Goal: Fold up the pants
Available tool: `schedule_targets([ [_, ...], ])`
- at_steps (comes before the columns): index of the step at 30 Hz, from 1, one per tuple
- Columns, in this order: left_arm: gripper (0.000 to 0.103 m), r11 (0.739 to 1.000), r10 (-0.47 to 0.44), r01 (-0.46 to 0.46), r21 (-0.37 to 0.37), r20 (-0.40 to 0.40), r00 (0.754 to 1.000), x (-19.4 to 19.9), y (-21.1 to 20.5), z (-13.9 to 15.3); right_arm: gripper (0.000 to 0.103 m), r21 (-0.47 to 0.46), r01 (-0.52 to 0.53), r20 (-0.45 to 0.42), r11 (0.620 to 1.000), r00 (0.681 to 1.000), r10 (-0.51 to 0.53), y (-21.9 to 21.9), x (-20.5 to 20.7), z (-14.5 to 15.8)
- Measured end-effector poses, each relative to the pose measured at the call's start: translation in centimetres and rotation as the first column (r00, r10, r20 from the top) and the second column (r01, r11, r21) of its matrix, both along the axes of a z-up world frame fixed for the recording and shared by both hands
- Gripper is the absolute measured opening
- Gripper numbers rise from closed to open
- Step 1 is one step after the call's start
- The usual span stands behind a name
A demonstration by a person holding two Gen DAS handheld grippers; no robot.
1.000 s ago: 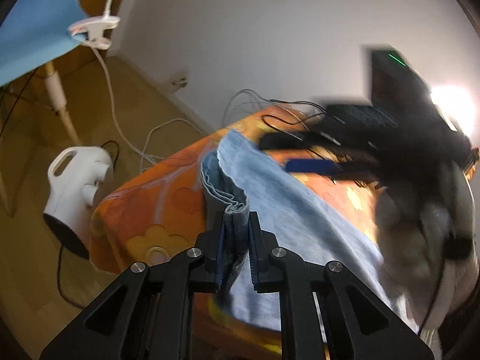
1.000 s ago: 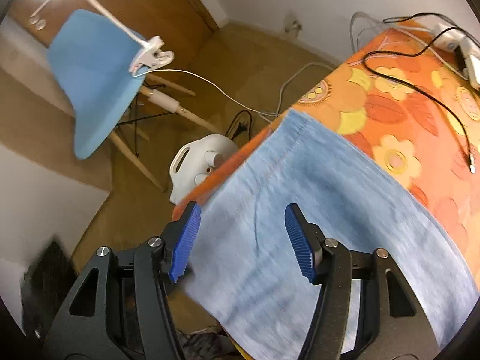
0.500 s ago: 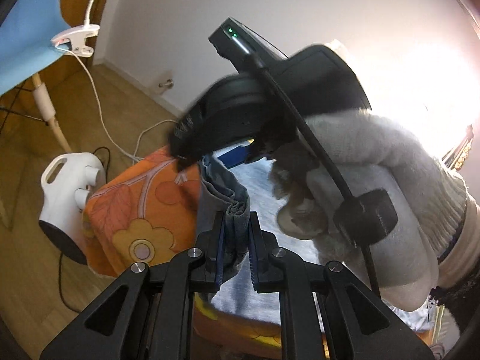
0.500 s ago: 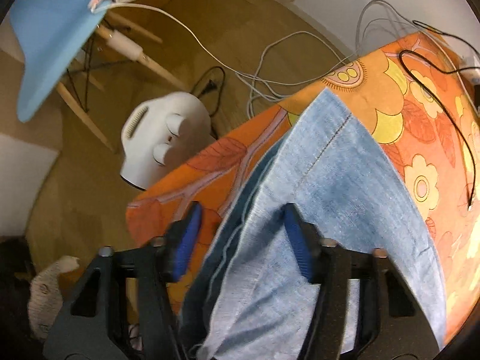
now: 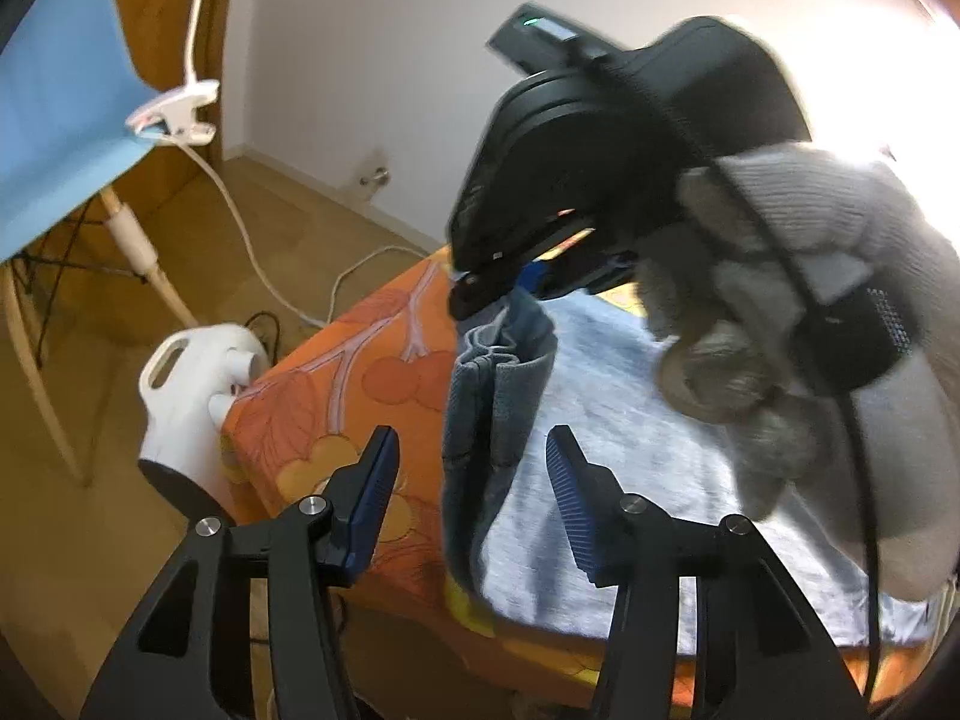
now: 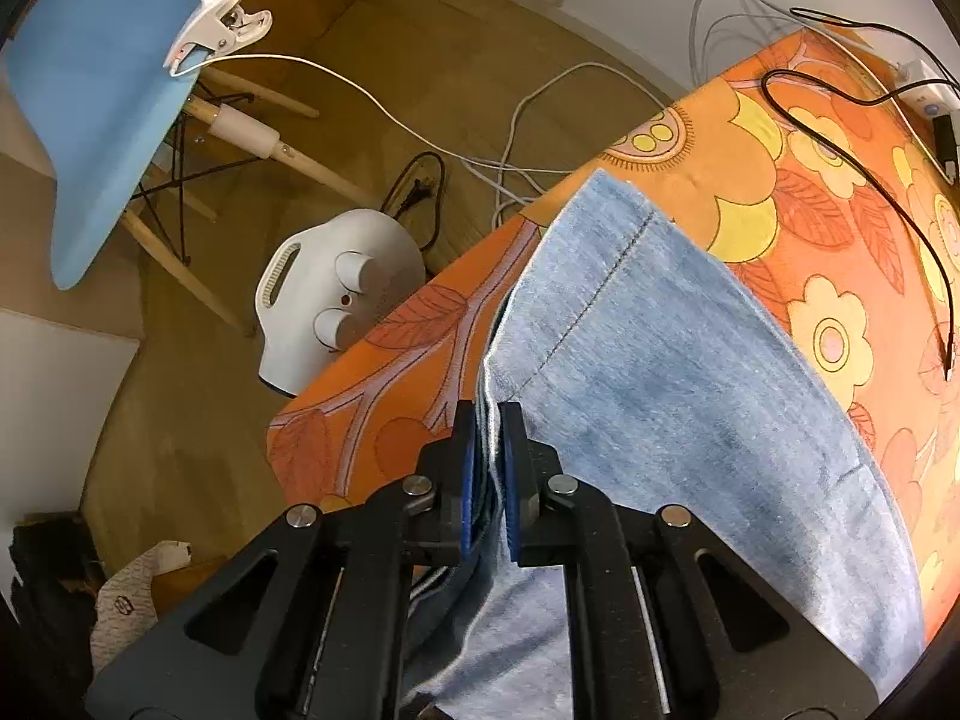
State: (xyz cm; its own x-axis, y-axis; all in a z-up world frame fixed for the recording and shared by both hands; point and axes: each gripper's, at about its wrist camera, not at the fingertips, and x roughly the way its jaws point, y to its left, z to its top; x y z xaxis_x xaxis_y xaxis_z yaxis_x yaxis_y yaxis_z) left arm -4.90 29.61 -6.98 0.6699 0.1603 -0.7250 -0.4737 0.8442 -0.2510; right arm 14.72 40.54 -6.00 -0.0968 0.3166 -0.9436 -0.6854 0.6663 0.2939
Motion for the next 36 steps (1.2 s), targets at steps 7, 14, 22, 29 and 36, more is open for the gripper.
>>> schedule_targets([
  [7,0.01,0.992,-0.006,0.014,-0.123,0.067,0.998,0.1,1.7,-0.5,0.008,0.031,0.027,-0.02,0.999,0.999,-0.026,-0.7,0.4,0.4],
  [14,0.01,0.981,-0.087,0.114,-0.16,0.17,0.982,0.4,-0.8,1.8,0.007,0.116,0.085,-0.031,0.99,0.996,-0.082,-4.3,1.5,3.2],
  [22,0.009,0.951,-0.202,0.254,-0.177,0.266,0.942,1.8,-5.9,5.3,0.007,0.201,0.178,-0.005,0.963,0.984,-0.181,-12.1,3.0,7.7],
  [29,0.009,0.899,-0.346,0.409,-0.155,0.32,0.882,4.7,-13.3,8.2,0.007,0.241,0.294,0.033,0.925,0.95,-0.311,-22.1,4.4,10.8],
  [36,0.009,0.8,-0.513,0.584,-0.138,0.346,0.785,7.5,-23.1,9.4,0.007,0.245,0.434,0.064,0.867,0.885,-0.461,-35.8,5.4,12.6],
])
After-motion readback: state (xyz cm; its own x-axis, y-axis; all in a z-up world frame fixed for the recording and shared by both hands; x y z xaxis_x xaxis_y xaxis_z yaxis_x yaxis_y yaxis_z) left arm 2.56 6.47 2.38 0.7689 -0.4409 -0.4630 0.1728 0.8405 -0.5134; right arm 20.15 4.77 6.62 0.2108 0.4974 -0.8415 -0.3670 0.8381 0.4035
